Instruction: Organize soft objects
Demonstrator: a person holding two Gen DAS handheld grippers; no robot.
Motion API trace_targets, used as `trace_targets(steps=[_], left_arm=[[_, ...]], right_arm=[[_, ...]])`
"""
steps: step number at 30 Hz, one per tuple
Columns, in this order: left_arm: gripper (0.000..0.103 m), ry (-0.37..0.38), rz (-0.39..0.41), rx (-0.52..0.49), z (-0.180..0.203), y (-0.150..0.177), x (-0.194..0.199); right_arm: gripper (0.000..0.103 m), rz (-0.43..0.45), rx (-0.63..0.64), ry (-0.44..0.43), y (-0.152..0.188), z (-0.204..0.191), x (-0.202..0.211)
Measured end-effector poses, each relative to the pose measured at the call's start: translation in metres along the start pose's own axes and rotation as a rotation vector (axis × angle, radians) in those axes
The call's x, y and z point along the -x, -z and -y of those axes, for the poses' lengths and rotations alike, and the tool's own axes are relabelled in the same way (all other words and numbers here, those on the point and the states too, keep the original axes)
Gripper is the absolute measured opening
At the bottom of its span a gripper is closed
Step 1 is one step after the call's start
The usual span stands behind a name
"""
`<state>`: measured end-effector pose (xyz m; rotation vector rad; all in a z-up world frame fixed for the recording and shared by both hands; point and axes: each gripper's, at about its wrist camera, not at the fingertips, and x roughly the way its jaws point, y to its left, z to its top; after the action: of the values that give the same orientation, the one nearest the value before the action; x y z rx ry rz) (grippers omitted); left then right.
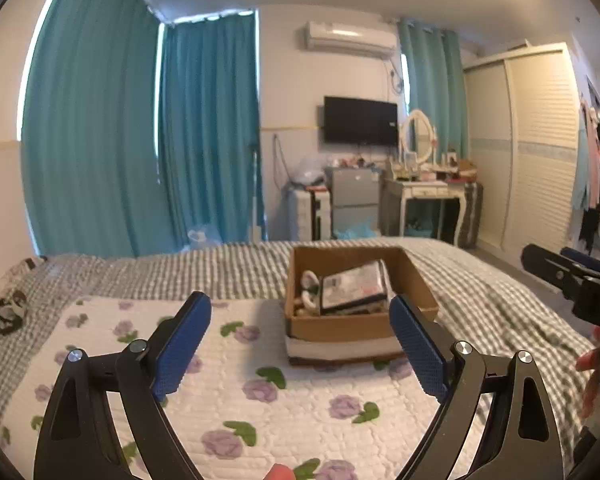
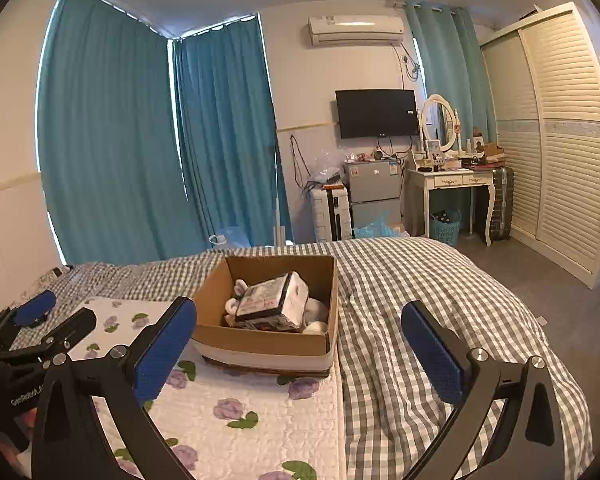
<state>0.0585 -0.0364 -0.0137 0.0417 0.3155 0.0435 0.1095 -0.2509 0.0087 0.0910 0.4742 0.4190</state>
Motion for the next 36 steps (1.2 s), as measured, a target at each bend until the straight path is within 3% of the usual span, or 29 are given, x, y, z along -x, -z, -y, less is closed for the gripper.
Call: trace_targets(steps=[8, 19, 36], left_arm=[[0.092, 0.01, 0.0, -0.015, 0.006, 0.003, 0.005], [0.092, 0.024, -0.008, -0.021, 0.01, 0.0, 0.009], [0.092, 0.039, -0.014, 0.023, 0.006, -0.005, 0.013]], right_arm=[[0.103, -0.031, 0.005, -0.003, 0.008, 0.003, -0.009], [0.103, -0.01, -0.001, -0.023, 0.003, -0.003, 0.003], [0.103, -0.03, 0.03, -0.025, 0.01, -0.011, -0.006]])
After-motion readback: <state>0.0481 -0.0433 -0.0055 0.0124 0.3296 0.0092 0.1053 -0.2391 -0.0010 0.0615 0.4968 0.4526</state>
